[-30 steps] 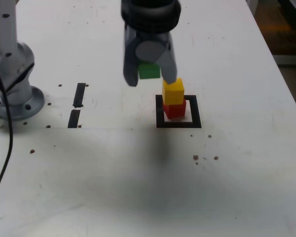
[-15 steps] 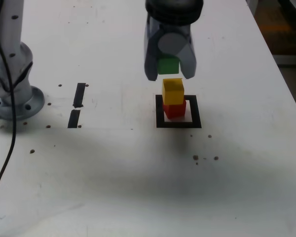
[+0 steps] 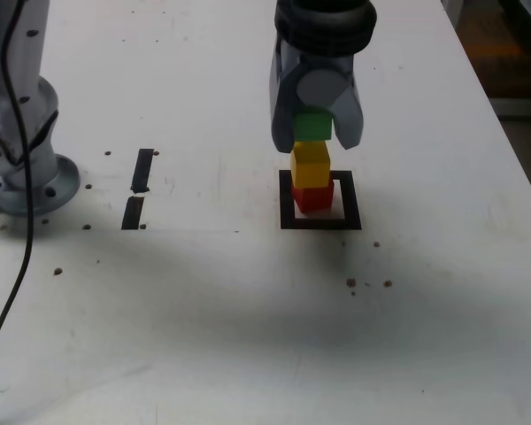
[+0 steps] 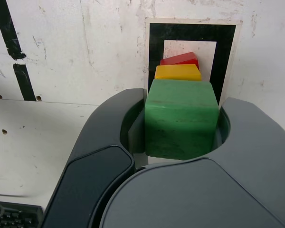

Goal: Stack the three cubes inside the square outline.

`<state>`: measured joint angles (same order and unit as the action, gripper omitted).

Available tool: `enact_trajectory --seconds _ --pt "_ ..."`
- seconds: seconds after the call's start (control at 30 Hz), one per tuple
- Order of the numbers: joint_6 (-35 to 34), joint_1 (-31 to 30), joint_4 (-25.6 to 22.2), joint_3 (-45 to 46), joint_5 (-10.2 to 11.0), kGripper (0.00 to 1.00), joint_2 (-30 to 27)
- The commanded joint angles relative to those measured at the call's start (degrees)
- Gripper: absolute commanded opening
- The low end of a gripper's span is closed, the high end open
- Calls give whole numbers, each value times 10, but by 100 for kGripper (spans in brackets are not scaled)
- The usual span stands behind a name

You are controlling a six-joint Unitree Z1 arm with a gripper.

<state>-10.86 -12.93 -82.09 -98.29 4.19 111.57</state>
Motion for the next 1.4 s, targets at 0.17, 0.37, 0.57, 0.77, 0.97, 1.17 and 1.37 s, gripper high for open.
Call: enact_trajectory --seconds 0.17,0.37,0.57,0.77,0.97,1.17,1.37 --pt "7 6 17 3 -4 27 10" --pt "13 11 26 9 -8 27 13" --pt "14 14 29 18 -9 28 13" --pt "15 17 31 31 -16 37 11" --pt "15 18 41 35 -18 55 9" --pt "18 18 51 37 -19 75 8" --pt "18 18 56 43 -17 84 2"
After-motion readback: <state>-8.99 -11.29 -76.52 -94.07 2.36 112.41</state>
